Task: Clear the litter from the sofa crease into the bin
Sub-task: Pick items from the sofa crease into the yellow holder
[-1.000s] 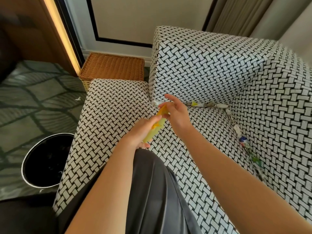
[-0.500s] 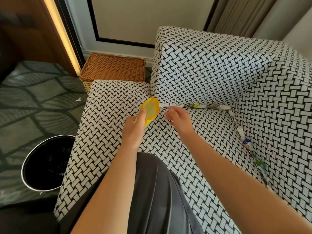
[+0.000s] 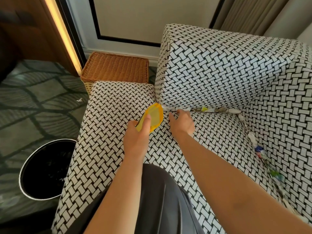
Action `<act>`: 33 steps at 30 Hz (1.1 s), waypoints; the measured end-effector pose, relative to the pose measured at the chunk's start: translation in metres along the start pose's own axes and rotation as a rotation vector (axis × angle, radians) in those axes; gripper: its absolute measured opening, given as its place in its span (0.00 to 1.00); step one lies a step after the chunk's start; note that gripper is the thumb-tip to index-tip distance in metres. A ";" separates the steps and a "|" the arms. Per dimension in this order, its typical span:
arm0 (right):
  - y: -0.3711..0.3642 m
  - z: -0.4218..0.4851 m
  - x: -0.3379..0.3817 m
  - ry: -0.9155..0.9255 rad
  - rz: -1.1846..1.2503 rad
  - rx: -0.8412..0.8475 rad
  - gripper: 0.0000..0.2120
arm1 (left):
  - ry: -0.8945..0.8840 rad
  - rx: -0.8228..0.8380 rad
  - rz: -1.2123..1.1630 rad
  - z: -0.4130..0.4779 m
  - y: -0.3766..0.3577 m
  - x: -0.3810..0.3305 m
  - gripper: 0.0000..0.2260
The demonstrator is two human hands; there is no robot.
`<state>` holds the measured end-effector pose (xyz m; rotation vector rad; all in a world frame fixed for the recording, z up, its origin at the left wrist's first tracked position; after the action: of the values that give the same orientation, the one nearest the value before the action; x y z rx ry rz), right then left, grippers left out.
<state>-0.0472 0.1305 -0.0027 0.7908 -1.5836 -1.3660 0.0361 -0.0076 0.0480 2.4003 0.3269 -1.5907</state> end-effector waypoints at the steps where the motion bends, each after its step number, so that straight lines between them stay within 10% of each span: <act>1: -0.001 0.003 0.002 -0.009 -0.016 0.000 0.21 | 0.006 0.010 -0.003 0.001 0.000 0.001 0.26; 33: -0.014 0.024 0.012 0.048 -0.027 -0.017 0.14 | 0.055 0.039 -0.022 0.014 -0.003 0.008 0.21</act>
<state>-0.0746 0.1275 -0.0142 0.8309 -1.5272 -1.3684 0.0261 -0.0093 0.0351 2.4816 0.3361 -1.5565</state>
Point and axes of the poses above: each hand's wrist, its own z-axis towards the middle knuckle, its own y-axis out of the back of the hand, x = y × z, the point moved 1 cm from there along z, towards the middle knuckle, and after that the axes turned 13 degrees about -z, right-handed, at the moved point
